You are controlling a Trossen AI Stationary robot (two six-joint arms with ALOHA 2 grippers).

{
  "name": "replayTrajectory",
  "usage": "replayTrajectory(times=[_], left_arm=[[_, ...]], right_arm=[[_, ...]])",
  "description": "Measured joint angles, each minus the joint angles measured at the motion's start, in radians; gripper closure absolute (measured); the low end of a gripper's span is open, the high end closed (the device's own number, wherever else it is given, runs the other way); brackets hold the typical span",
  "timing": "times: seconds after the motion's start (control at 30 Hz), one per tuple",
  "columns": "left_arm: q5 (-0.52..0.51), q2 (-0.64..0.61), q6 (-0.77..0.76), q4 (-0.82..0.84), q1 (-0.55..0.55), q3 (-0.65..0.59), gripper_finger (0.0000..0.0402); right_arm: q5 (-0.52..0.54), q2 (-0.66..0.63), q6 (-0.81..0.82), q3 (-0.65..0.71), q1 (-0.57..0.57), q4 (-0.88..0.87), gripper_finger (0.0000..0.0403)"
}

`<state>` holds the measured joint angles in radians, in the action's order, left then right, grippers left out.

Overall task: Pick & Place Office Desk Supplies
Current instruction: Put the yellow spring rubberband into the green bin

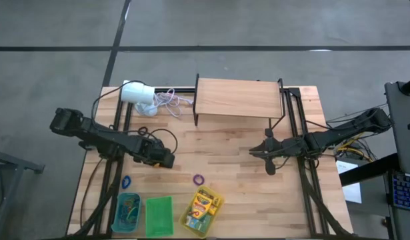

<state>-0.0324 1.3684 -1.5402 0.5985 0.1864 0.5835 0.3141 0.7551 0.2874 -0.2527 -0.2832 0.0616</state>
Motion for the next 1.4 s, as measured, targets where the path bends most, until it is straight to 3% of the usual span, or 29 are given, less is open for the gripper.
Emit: replayTrajectory(times=[0.37,1.07,1.4], left_arm=[[0.004,0.025,0.0,0.004,0.0,0.003,0.023],[0.008,0.027,-0.004,-0.024,0.0,0.0,0.0378],[0.022,0.027,0.002,-0.032,0.0,0.023,0.0377]], right_arm=[[0.0,0.0,0.0,0.0,0.0,0.0,0.0351],[0.0,0.0,0.0,0.0,0.0,0.0,0.0351],[0.0,0.0,0.0,0.0,0.0,0.0,0.0351]])
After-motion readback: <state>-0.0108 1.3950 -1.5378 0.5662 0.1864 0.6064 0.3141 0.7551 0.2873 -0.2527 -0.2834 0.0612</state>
